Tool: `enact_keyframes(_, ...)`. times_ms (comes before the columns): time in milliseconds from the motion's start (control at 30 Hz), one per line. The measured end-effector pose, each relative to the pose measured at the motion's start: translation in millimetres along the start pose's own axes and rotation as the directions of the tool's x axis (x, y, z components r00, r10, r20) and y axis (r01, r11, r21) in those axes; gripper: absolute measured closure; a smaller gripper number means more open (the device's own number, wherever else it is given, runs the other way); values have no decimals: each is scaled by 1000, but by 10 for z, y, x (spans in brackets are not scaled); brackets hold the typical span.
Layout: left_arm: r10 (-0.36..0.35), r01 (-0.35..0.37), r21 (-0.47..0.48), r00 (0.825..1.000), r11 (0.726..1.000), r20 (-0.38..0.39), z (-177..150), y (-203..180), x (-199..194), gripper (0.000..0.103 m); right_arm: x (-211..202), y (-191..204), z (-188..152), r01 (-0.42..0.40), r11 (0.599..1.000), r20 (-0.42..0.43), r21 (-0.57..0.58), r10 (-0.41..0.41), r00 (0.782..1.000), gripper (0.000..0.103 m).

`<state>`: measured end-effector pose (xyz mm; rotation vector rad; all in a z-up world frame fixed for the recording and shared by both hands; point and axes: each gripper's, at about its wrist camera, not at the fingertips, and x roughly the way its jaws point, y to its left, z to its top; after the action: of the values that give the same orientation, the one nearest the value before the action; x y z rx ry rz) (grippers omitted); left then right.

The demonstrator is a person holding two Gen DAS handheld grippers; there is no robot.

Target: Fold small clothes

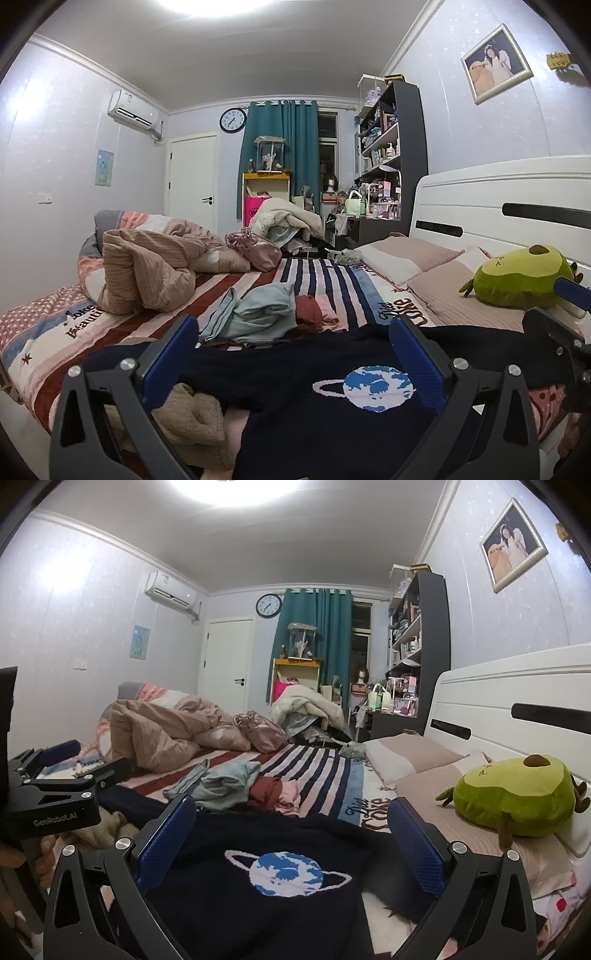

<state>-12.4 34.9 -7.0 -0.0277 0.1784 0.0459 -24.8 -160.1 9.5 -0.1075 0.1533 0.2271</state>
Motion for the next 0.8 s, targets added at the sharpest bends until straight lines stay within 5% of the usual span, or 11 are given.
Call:
enact_keyframes(300,69,-69,-28,997,997,-30,-80,456,215,1,256,123,-73,26,1000,10,-5,-26,1000,0)
enact_keyframes(500,187,-201,-181,978,963,-94,-250,1470,428,1,831,271,-422,-23,999,-170,-46,15,985,0)
enact_keyframes(800,67,-195,-441,955,876,-289,-704,3042,727,1,1355,354,-804,-26,996,-322,-80,-1,947,0)
